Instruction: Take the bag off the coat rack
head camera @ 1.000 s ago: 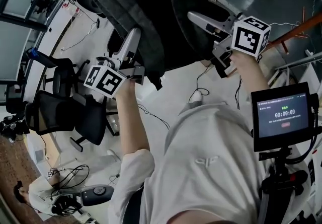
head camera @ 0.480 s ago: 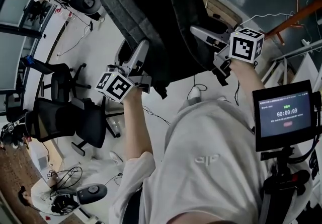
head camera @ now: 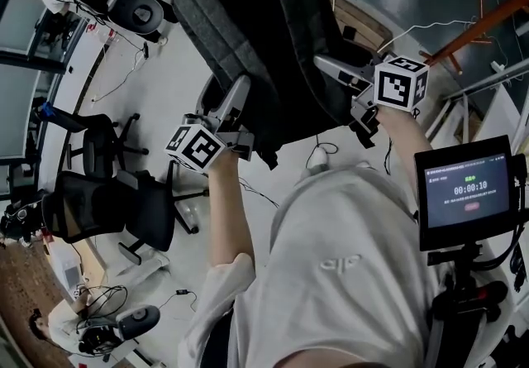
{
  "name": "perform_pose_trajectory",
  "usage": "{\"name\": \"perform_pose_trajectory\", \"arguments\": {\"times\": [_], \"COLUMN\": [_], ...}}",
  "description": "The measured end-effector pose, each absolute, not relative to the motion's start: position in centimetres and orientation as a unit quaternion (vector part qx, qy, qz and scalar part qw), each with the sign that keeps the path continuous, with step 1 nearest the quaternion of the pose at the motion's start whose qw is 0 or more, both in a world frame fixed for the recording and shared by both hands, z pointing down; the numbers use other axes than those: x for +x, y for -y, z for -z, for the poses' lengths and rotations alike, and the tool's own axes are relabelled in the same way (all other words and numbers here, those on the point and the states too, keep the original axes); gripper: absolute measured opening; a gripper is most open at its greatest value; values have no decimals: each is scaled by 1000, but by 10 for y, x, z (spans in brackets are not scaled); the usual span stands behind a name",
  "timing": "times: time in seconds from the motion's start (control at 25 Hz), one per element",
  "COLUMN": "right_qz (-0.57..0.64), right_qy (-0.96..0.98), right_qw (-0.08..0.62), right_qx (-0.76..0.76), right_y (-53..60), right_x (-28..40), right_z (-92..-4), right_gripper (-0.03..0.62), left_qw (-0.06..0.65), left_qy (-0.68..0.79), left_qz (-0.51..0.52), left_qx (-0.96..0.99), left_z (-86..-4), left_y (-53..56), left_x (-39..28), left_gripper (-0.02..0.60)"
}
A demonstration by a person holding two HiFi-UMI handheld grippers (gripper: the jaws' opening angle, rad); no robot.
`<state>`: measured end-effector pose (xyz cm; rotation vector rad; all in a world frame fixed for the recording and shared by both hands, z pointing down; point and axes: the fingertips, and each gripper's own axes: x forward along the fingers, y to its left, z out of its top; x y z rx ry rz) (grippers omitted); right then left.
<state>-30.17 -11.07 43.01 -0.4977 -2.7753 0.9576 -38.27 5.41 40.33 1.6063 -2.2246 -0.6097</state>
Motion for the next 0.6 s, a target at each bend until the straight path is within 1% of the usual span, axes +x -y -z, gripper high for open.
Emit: {"name": "perform_pose_trajectory", "arguments": {"times": [0.6], "right_qz": [-325], "right_qy": [928], "right_qw": [84], "right_qx": [-161], "right_y": [107], "right_x": [-300], "right_z": [-431], "right_gripper": [359], "left_qw": [170], "left_qy": [777], "left_qz": [212], "left_qx": [567], "left_z": [-403], "left_y": [-56], "left_x": [-383], "left_gripper": [396]}}
